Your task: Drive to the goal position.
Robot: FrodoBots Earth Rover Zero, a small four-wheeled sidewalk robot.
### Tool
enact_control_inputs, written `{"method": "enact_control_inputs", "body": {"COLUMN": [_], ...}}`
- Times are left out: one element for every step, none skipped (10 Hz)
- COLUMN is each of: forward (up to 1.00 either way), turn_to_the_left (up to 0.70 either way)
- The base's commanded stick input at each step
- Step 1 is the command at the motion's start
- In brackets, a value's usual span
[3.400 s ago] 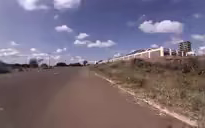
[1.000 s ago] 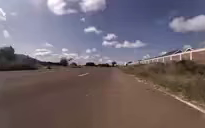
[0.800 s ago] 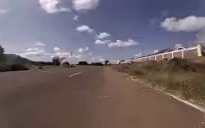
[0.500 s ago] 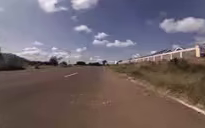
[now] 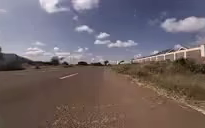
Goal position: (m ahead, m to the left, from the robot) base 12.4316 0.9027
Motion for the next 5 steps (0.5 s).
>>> {"method": "enact_control_inputs", "body": {"forward": [1.00,1.00,1.00,1.00,1.00], "turn_to_the_left": [0.05,0.05,0.05,0.05,0.05]}}
